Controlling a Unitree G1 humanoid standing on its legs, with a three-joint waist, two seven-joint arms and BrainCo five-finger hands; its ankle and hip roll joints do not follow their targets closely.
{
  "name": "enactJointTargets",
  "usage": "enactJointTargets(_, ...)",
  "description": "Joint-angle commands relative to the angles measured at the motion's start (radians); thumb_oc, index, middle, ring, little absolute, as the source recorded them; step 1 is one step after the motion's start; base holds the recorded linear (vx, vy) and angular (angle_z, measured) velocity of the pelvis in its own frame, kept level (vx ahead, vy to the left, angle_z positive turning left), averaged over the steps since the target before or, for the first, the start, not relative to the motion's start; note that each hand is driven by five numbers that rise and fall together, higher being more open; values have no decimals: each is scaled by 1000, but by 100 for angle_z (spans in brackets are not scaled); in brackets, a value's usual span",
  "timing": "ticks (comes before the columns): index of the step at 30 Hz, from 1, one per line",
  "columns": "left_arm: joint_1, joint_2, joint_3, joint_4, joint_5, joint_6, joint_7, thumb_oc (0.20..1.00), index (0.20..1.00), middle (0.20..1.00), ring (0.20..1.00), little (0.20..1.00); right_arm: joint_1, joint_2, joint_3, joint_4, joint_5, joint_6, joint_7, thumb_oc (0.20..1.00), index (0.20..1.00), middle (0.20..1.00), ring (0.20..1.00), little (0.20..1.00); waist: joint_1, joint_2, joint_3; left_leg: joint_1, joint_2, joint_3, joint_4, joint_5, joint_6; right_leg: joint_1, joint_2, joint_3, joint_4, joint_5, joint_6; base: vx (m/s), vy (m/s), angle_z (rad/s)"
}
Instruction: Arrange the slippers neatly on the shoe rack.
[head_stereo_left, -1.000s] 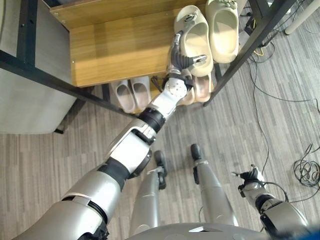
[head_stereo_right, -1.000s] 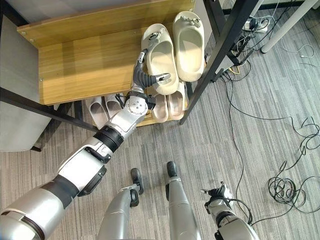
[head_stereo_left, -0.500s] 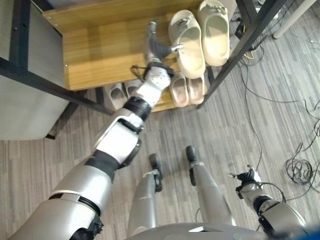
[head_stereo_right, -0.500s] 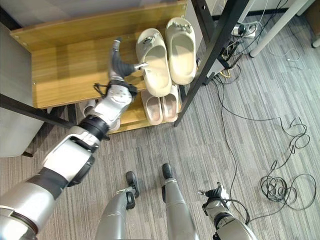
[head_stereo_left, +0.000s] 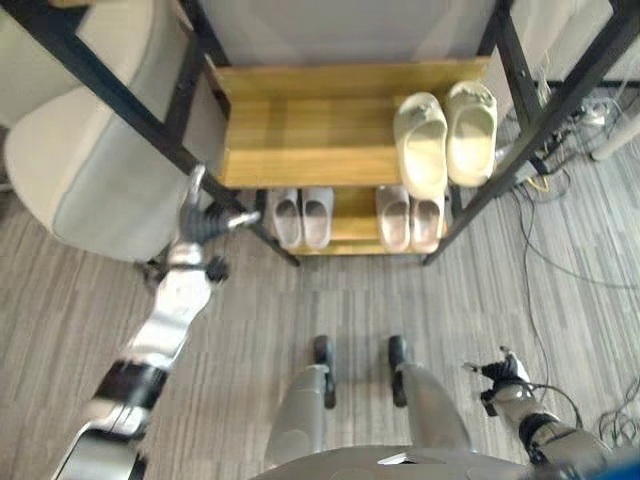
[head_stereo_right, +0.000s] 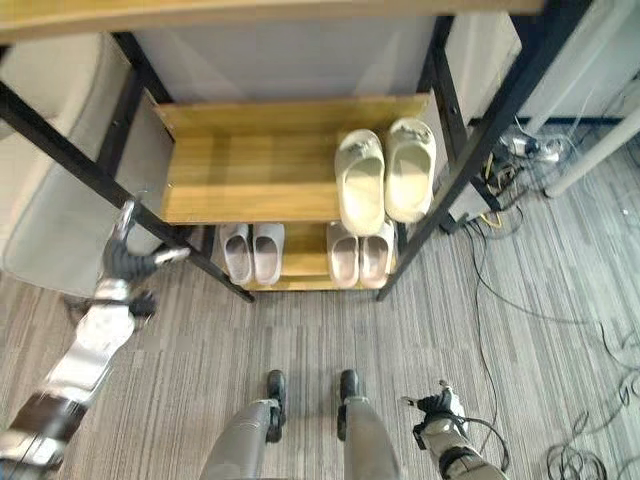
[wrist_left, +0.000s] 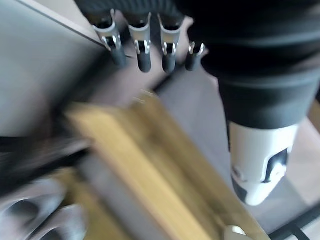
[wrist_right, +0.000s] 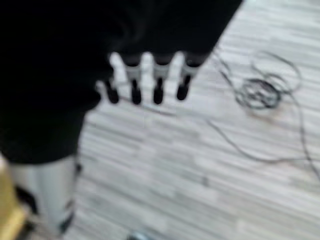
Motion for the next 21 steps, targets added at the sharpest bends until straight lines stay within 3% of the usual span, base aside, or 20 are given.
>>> enactJointTargets(1,122,38,12,7,-130,-41,-176,1000,1000,1000,1000,1000,26,-70,-9,-148,-49,-43,19,1000,1000,1000,1000,1000,1,-13,-88,10,-20,-31,-6,3,-4,73,-29,-35,-27,28,101,94,75,8)
enactJointTargets(5,228,35,27,165,-107,-8,-242,1000,1000,1000,1000,1000,65,-168,5,-322,-108,-74,67,1000,1000,1000,1000,1000,3,-32,-104,92,-15,-28,-27,-5,1,151,-35,-47,-47,20,108,122,73,3)
enactJointTargets(7,260,-19,55,316,-71,18,-249,1000,1000,1000,1000,1000,99,-200,3,-382,-127,-95,106,1000,1000,1000,1000,1000,4,-50,-117,140,-16,-26,-49,-9,4,197,-38,-57,-59,15,112,135,97,1)
enactJointTargets(11,227,-103,86,584,85,51,-217,1000,1000,1000,1000,1000,129,-165,31,-387,-137,-111,170,1000,1000,1000,1000,1000,16,-95,-152,238,-31,-21,-119,-13,8,291,-38,-75,-115,12,121,132,100,6)
enactJointTargets(15,219,-132,116,675,148,63,-204,1000,1000,1000,1000,1000,181,-100,59,-373,-127,-118,220,1000,1000,1000,1000,1000,27,-126,-167,306,-41,-19,-159,-21,11,358,-34,-73,-164,12,125,122,81,0)
enactJointTargets(21,229,-134,135,746,209,69,-195,1000,1000,1000,1000,1000,229,-83,92,-421,-145,-135,257,1000,1000,1000,1000,1000,36,-153,-179,369,-45,-13,-202,-27,13,408,-30,-67,-206,19,134,81,71,-2)
